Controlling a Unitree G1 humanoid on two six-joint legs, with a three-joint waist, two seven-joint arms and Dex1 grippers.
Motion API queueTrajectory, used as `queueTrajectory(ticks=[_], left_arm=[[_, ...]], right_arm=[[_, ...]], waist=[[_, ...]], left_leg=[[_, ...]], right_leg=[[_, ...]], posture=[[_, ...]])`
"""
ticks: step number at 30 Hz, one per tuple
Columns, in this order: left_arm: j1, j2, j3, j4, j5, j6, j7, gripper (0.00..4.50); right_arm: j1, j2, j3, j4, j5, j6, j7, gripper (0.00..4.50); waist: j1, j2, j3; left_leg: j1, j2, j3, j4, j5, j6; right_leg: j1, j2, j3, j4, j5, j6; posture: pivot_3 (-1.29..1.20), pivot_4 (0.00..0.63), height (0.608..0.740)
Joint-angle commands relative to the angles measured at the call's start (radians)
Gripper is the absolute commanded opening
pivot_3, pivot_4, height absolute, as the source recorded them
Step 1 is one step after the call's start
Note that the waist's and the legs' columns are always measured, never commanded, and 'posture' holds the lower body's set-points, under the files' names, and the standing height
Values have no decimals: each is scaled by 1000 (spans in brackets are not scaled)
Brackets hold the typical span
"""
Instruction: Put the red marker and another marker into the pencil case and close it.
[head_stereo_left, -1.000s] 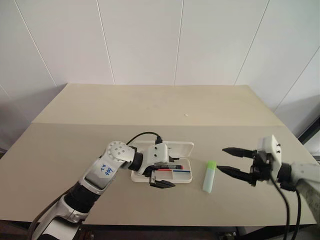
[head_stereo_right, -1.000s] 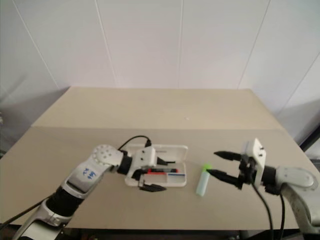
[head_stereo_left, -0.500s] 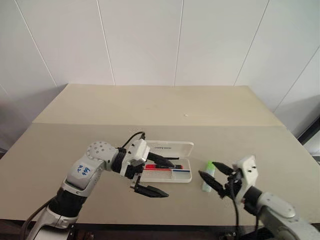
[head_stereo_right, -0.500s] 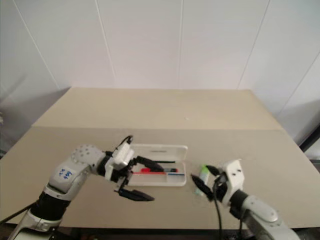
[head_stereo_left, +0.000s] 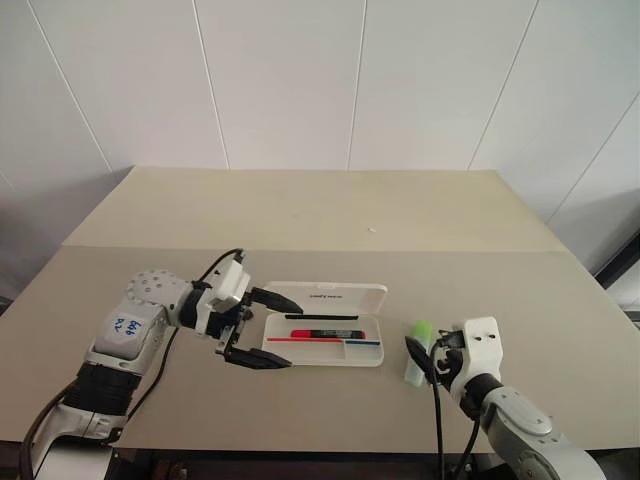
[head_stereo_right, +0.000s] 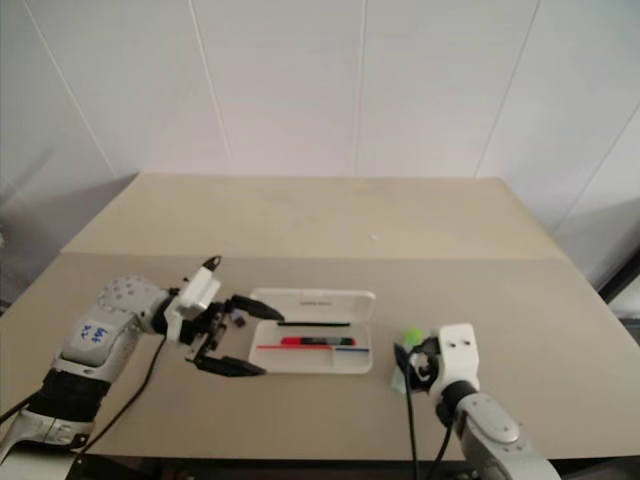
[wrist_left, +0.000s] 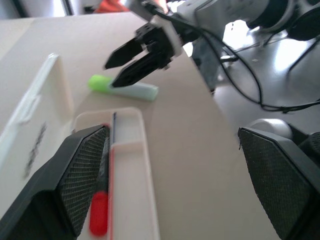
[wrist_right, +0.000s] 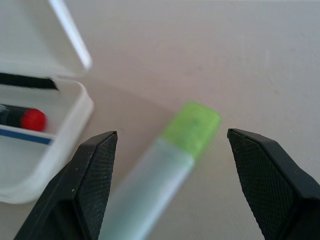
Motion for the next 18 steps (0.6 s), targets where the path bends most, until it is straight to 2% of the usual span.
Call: queueTrajectory(ticks=[1, 7, 18], left_arm=[[6, 29, 57, 26, -6, -29, -3, 4475], [28, 60, 102, 54, -7, -42, 2, 4475], [114, 76, 157, -19, -55, -23, 19, 4475]], right_arm=[[-2, 10, -20, -21, 29, 36, 0, 4500], [-48, 5, -36, 2, 41, 96, -7, 4500], [-119, -27, -24, 96, 6, 173, -14, 4500]], waist=[[0, 0, 0], [1, 0, 0], [1, -1, 0]], left_leg=[[0, 0, 0, 0, 0, 0], [0, 0, 0, 1, 0, 0], [0, 0, 0, 0, 0, 0]], right_leg=[[0, 0, 0, 0, 0, 0], [0, 0, 0, 0, 0, 0], [0, 0, 0, 0, 0, 0]], posture=[[0, 150, 740], [0, 150, 740], [0, 150, 740]])
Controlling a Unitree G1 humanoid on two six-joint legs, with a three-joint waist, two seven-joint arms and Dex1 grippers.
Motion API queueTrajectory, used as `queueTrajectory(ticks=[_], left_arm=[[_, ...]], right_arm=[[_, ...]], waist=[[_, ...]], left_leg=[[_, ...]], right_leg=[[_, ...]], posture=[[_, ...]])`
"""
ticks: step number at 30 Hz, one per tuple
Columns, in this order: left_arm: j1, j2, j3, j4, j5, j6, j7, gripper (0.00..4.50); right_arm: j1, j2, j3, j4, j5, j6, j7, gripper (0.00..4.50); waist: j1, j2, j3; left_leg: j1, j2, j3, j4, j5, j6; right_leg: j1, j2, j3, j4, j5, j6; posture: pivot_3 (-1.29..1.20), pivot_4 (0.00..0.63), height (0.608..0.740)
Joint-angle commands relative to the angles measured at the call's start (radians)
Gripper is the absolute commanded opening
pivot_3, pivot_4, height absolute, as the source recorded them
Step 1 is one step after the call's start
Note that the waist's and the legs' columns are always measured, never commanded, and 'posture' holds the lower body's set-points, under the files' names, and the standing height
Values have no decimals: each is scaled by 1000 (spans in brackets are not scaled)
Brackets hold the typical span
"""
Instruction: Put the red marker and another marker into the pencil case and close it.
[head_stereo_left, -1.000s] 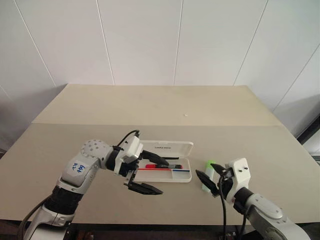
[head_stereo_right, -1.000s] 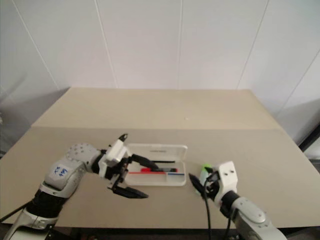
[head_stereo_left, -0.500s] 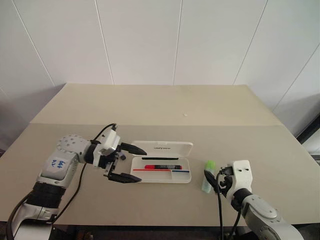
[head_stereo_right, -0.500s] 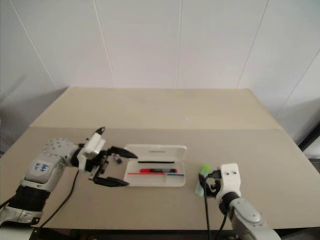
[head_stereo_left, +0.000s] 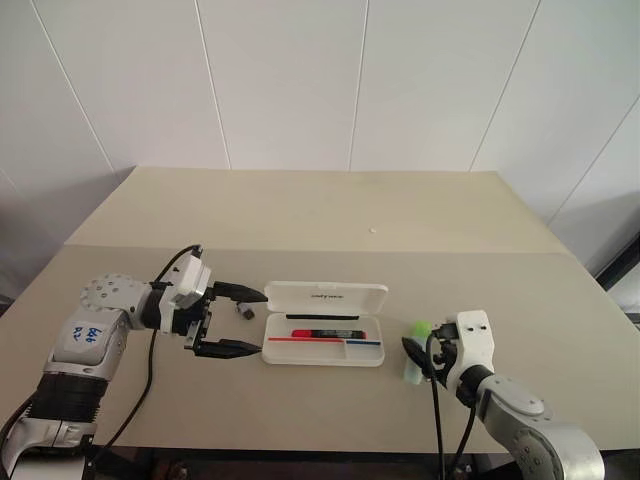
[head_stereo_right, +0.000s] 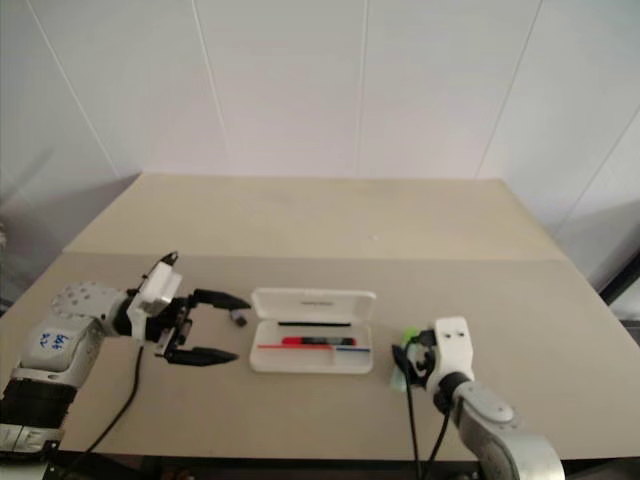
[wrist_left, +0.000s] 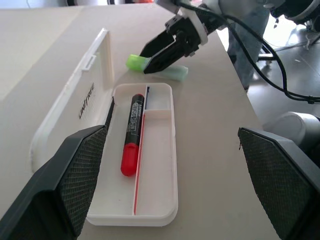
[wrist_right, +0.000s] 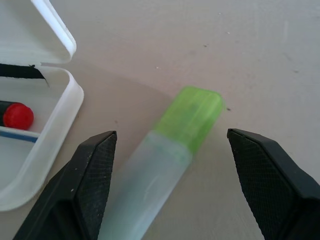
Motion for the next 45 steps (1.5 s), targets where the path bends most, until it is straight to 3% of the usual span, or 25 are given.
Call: queueTrajectory(ticks=[1, 16, 29, 32, 35, 39, 45], left_arm=[[34, 30, 53, -46, -40, 13, -1, 4475], [89, 39, 84, -78, -59, 27, 24, 4475], [149, 55, 121, -111, -93, 34, 21, 4475], [162, 55, 127, -126, -96, 36, 26, 4500], [164, 54, 127, -130, -97, 37, 31, 4500], [158, 52, 123, -126, -97, 35, 34, 4500], [139, 41, 112, -109, -96, 32, 33, 4500]], right_arm=[[14, -21, -13, 23, -29, 24, -17, 4500], [97, -71, 11, -58, -112, 103, -69, 4500], [74, 14, 10, -35, -113, 208, -120, 4500], [72, 16, 3, -29, -116, 214, -124, 3921], [64, 18, -3, -25, -113, 217, -122, 3028], [52, 18, -5, -20, -114, 217, -120, 1861], [20, -53, -3, -23, -106, 179, -54, 1870]], waist=[[2, 0, 0], [19, -4, -3], [29, -11, -9], [30, -12, -11], [29, -13, -12], [29, -13, -12], [28, -13, -12]], left_leg=[[0, 0, 0, 0, 0, 0], [-1, -1, -2, -5, 0, 0], [0, 0, -2, -9, 0, 0], [0, 0, -2, -9, 0, 0], [0, 0, -2, -9, 0, 0], [1, 0, -2, -9, 0, 0], [1, 0, -2, -9, 1, 0]], right_leg=[[0, 0, 0, 0, 0, 0], [1, -2, -2, -6, 0, -1], [2, -2, -3, -10, -1, -3], [2, -2, -4, -10, -2, -3], [2, -2, -4, -10, -2, -4], [3, -2, -4, -11, -8, -16], [3, -2, -3, -10, -8, -16]], posture=[[0, 150, 740], [0, 150, 740], [0, 150, 740], [0, 150, 740], [0, 150, 740], [0, 150, 740], [0, 150, 740]])
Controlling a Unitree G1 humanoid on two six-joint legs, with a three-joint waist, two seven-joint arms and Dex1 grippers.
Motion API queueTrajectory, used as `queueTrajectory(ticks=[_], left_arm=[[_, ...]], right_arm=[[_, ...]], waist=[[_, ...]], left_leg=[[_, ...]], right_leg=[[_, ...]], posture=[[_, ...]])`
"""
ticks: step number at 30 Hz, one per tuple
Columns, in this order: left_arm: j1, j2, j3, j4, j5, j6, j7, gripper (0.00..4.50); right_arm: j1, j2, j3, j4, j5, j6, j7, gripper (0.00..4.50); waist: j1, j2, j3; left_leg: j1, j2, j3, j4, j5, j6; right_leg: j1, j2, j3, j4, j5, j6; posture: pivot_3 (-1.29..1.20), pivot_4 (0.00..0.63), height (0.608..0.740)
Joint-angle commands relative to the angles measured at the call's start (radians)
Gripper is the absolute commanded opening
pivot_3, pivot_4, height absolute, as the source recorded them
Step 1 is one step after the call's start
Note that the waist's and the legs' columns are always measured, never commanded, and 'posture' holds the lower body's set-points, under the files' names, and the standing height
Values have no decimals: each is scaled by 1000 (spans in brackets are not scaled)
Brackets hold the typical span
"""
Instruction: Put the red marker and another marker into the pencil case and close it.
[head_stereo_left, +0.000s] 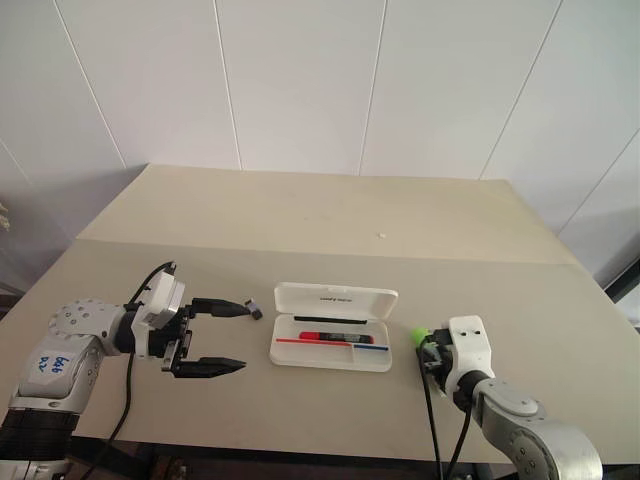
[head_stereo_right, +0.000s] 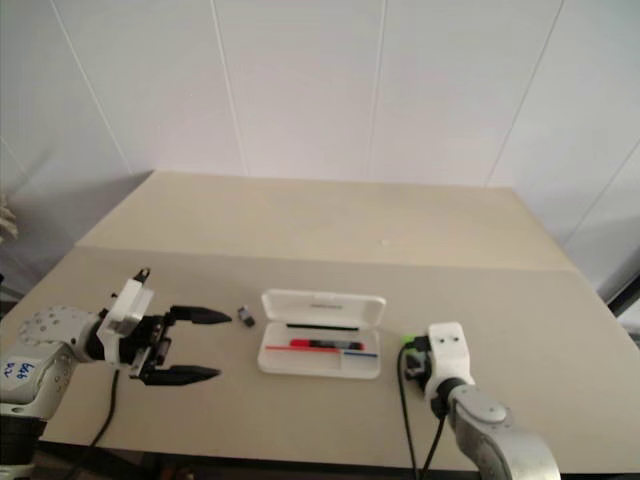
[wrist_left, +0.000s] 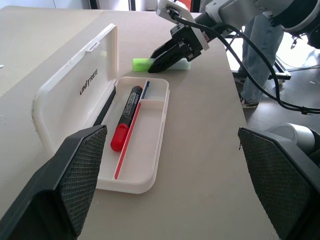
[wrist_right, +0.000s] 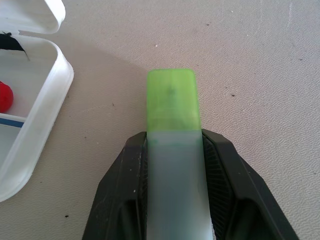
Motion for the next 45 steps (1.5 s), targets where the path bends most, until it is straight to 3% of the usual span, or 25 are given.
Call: queueTrajectory(ticks=[1, 5, 9, 13, 16, 19, 27, 35, 45], left_arm=[[-19, -2, 15, -12, -21, -6, 1, 4500], [-33, -20, 11, 12, -22, -22, -5, 4500], [-41, -33, 18, 78, 5, -63, -4, 4500], [-50, -35, 31, 138, -4, -98, -20, 4500], [-49, -38, 29, 170, 0, -118, -27, 4500], [-35, -35, 23, 198, 15, -150, -40, 4500], [2, -51, 66, 208, -11, -227, -50, 4500], [11, -43, 86, 262, -7, -266, -112, 4500], [41, -30, 100, 277, -14, -284, -129, 4500]], right_arm=[[2, -87, -27, 50, -22, -3, 51, 1870], [-46, -185, -39, 34, 32, -6, 169, 1870], [-114, -364, -28, 27, 88, 32, 323, 1870], [-194, -478, -3, 12, 151, 108, 424, 1870], [-260, -552, 67, -16, 200, 114, 533, 1870], [-312, -661, 220, -39, 193, 28, 701, 1870], [-455, -537, 358, 11, 149, -32, 684, 1870], [-646, -436, 530, 113, 77, -114, 774, 1870], [-745, -261, 664, 279, -42, -209, 795, 1870]], waist=[[1, 0, 0], [0, 2, 1], [-7, 4, 3], [-28, 5, 3], [-34, 7, 4], [-32, 8, 5], [-27, 8, 5], [-29, 8, 5], [-32, 8, 5]], left_leg=[[0, 0, 0, 0, 0, 0], [-1, -1, 0, 1, 0, 0], [-1, 0, 1, 0, 0, 0], [-1, 2, 0, -2, 0, 0], [-1, 2, 1, -2, 0, 0], [-2, 2, 1, -3, 0, 0], [-3, 2, 2, -2, -1, -1], [-3, 2, 2, -3, -1, -1], [-3, 2, 1, -2, -1, -1]], right_leg=[[0, 0, 0, 0, 0, 0], [0, -1, 0, 0, 0, 0], [-2, 0, 0, 1, 2, 3], [-3, 2, 0, 1, 7, 14], [-4, 2, 0, 1, 7, 14], [-5, 2, 0, 1, 7, 15], [-5, 1, 0, -1, 8, 15], [-6, 1, 0, 0, 7, 15], [-7, 1, 0, 2, 7, 15]], posture=[[0, 150, 740], [0, 150, 740], [0, 150, 740], [0, 150, 740], [0, 150, 740], [0, 150, 740], [0, 150, 740], [0, 150, 740], [0, 150, 740]])
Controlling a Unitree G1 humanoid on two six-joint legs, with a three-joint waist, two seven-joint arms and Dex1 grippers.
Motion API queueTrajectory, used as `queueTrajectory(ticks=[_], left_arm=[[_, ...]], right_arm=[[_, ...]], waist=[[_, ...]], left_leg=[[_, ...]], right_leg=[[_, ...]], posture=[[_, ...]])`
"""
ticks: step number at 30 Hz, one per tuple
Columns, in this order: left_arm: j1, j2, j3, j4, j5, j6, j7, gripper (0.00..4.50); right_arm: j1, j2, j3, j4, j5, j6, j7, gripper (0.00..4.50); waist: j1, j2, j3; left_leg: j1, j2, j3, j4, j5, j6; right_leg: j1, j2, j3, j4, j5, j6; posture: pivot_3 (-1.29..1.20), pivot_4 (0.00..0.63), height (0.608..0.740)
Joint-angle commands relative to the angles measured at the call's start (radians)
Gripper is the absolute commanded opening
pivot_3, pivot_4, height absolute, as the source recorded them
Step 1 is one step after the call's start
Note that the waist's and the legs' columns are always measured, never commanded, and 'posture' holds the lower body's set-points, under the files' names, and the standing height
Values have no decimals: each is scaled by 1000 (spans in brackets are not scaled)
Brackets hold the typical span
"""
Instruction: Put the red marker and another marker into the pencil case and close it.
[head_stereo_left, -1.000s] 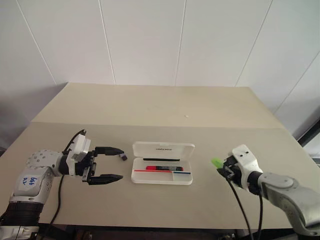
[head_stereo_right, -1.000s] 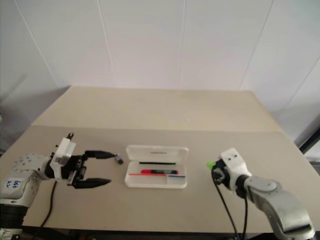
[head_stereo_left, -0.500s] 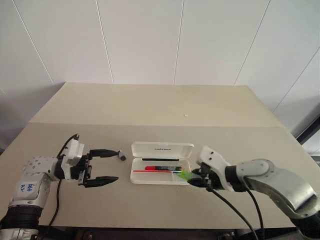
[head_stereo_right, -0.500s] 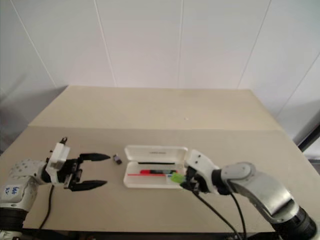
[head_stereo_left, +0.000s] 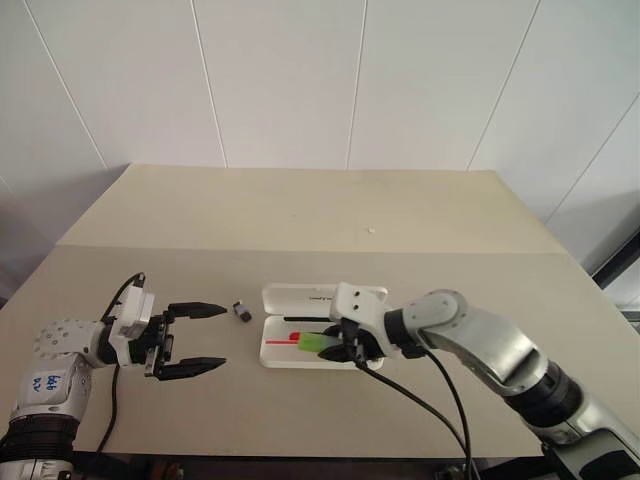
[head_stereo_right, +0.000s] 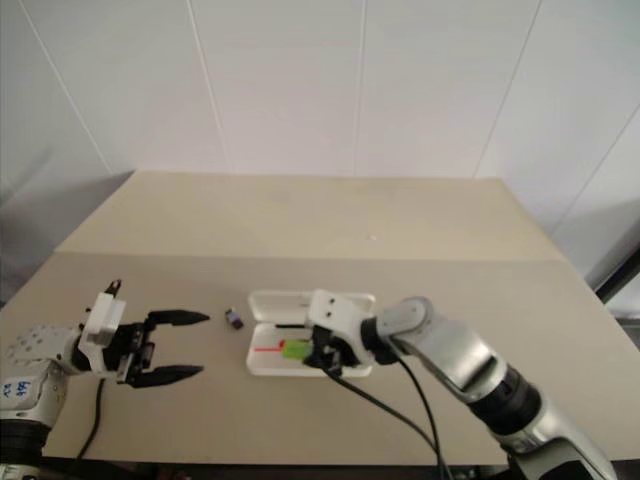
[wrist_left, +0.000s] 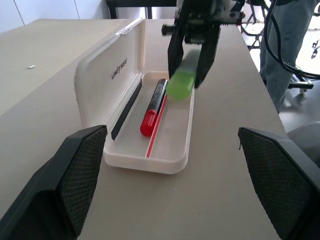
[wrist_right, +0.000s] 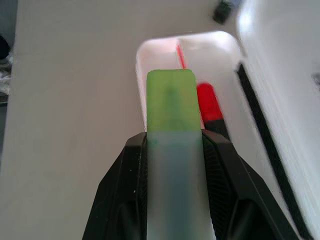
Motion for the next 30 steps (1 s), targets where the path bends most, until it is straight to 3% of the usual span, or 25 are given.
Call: queueTrajectory(ticks=[1, 17, 30], left_arm=[[23, 27, 31, -6, -20, -10, -41, 4500], [63, 30, 37, -56, -30, -3, -11, 4500], [73, 29, 42, -74, -28, -6, 1, 4500]], right_arm=[[-33, 43, 22, 28, -49, -54, 10, 1870], [-79, 193, 45, 136, -144, -99, 43, 1870], [-63, 223, 59, 205, -193, -138, 63, 1870]], waist=[[-1, 0, 0], [-7, 0, 0], [-16, 0, 0]], left_leg=[[0, 0, 0, 0, 0, 0], [0, 0, 0, 0, 0, 0], [0, 0, 0, 0, 0, 0]], right_leg=[[0, 0, 0, 0, 0, 0], [-1, 0, 0, 3, 0, 0], [-1, 0, 0, 3, 0, -1]], posture=[[0, 150, 740], [0, 150, 740], [0, 150, 740]])
